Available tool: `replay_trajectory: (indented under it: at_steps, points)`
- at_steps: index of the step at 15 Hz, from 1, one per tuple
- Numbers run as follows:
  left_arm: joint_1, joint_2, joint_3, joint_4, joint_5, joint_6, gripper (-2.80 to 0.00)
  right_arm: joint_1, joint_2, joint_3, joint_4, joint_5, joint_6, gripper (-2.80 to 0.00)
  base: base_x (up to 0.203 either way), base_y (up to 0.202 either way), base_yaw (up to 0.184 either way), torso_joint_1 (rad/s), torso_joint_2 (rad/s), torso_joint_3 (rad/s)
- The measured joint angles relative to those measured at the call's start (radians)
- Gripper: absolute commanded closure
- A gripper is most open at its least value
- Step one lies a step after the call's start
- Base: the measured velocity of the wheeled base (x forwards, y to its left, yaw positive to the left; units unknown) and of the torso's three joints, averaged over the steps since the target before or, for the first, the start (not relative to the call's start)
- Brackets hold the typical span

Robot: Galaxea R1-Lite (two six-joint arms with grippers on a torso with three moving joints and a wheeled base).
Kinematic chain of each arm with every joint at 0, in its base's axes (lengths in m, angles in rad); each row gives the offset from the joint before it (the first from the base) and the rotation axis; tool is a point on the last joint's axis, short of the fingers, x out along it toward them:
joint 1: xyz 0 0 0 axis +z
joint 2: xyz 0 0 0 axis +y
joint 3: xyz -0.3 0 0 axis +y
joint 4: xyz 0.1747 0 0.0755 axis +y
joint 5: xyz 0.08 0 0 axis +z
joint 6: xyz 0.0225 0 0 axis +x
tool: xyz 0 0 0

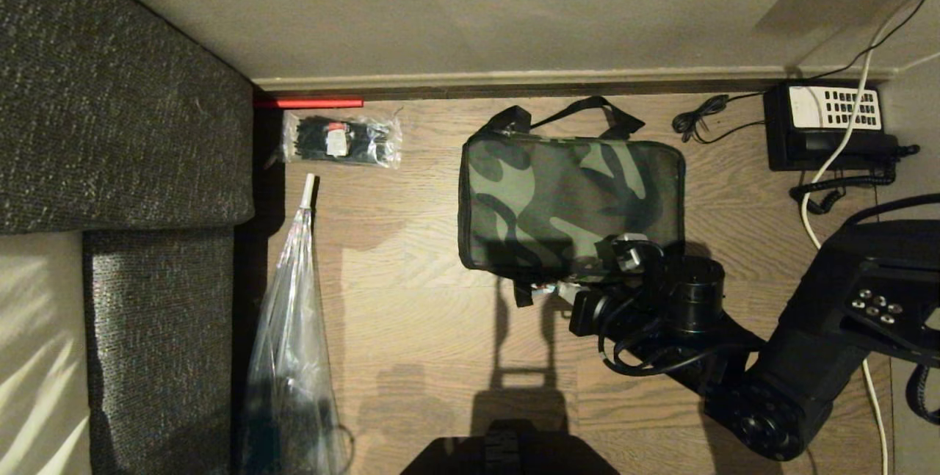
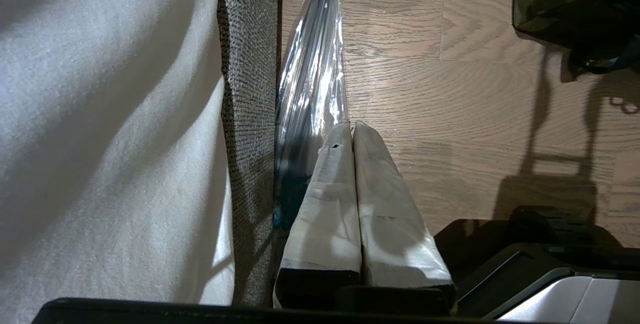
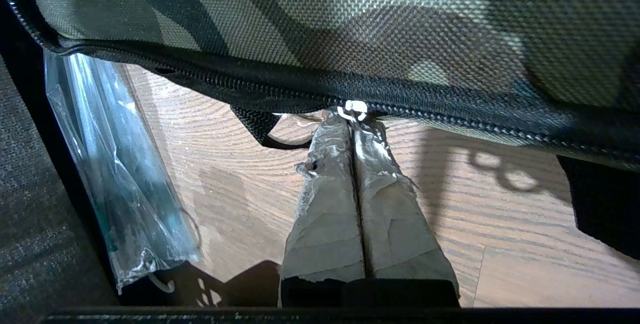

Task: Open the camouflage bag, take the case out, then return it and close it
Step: Open the top of the storage box

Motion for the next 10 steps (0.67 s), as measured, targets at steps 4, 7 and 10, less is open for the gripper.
replay_trajectory:
  at_steps: [4,7,10]
  points:
    - [0.000,0.000,0.000,0.000,0.000,0.000,0.00,0.000,-0.037,0.032,0.005,0.005,0.001,0.00,0.000,0.000,0.000,0.000,0.00,0.000]
    - [0.000,0.000,0.000,0.000,0.000,0.000,0.00,0.000,-0.070,0.065,0.006,0.006,0.001,0.00,0.000,0.000,0.000,0.000,0.00,0.000]
    - [-0.001,0.000,0.000,0.000,0.000,0.000,0.00,0.000,-0.067,0.065,0.001,0.001,-0.045,0.00,0.000,0.000,0.000,0.000,0.00,0.000]
